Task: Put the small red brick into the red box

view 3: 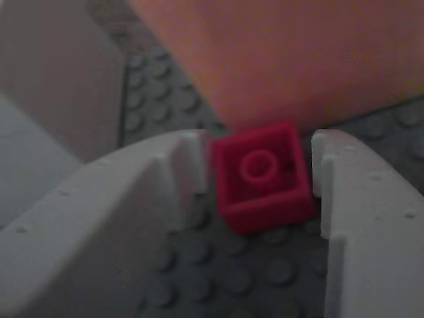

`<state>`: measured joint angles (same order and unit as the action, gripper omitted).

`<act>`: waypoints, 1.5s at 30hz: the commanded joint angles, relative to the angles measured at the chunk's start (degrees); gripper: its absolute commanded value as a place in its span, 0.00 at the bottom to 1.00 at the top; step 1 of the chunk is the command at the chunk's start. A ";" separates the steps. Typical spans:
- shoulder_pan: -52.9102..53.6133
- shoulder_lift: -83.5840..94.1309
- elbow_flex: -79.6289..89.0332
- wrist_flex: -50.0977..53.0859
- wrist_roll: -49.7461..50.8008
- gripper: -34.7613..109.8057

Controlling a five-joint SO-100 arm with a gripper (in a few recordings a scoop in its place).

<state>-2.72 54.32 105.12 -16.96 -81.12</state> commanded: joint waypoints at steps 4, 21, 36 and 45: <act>-1.67 2.37 -3.52 0.18 -0.62 0.28; -2.29 12.39 -2.64 10.28 3.16 0.26; -2.46 36.83 4.13 33.31 7.56 0.26; 0.44 42.45 0.88 41.57 20.74 0.26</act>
<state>-3.52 90.88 110.39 23.20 -63.90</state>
